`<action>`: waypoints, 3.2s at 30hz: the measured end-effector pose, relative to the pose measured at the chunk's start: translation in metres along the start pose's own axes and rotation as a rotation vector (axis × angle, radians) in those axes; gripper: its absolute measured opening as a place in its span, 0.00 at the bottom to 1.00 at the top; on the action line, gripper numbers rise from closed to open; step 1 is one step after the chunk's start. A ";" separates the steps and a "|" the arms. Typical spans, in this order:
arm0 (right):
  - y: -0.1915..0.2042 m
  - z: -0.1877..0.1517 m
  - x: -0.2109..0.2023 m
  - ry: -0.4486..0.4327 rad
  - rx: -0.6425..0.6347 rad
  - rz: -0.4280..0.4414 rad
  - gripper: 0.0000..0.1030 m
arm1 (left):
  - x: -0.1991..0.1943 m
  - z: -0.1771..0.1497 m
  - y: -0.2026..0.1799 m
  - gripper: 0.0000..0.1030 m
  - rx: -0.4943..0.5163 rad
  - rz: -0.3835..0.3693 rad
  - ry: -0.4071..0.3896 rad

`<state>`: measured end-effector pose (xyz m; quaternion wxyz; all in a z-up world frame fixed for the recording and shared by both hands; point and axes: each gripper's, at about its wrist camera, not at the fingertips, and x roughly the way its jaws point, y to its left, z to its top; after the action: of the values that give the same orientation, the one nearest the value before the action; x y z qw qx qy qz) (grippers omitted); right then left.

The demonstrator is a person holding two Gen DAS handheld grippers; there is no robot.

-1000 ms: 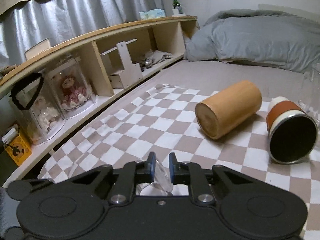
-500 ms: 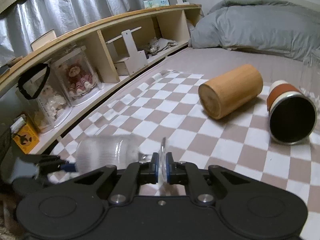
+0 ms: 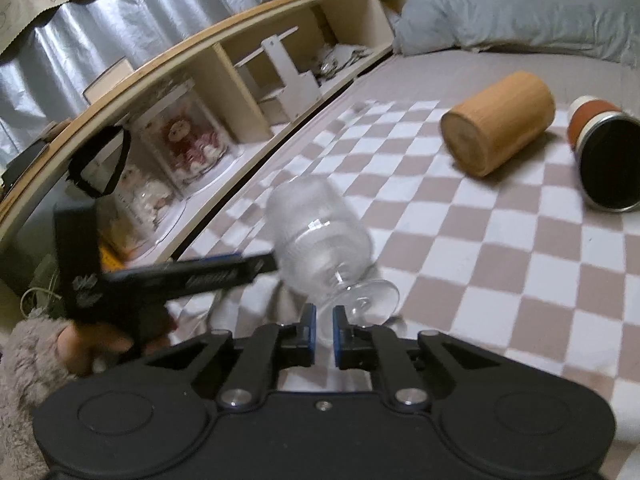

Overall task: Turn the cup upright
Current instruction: 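Lift and rotate the goblet base-down with the right tool, lowering it onto the cloth, then open the right tool and release the upright goblet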

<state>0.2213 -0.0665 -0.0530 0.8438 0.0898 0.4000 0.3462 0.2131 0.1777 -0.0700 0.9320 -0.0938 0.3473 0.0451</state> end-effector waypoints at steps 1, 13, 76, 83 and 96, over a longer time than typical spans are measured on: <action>0.002 -0.001 0.001 0.002 -0.006 0.002 0.08 | 0.001 0.001 -0.002 0.61 -0.002 -0.001 -0.006; -0.005 0.032 -0.033 -0.005 0.018 -0.019 0.33 | 0.010 0.003 -0.024 0.61 0.032 -0.044 -0.001; 0.107 0.083 0.060 -0.077 -0.395 -0.171 0.68 | -0.012 -0.015 0.008 0.35 0.129 -0.176 -0.028; 0.102 0.078 0.036 -0.162 -0.376 -0.148 0.80 | -0.029 -0.018 0.005 0.66 0.159 -0.136 -0.037; 0.061 0.039 -0.038 -0.271 -0.320 -0.170 0.94 | -0.102 -0.016 -0.013 0.96 0.196 -0.028 -0.141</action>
<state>0.2017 -0.0410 0.0224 0.9195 -0.0334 0.2291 0.3178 0.1277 0.1599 -0.0127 0.9593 -0.0038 0.2824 0.0044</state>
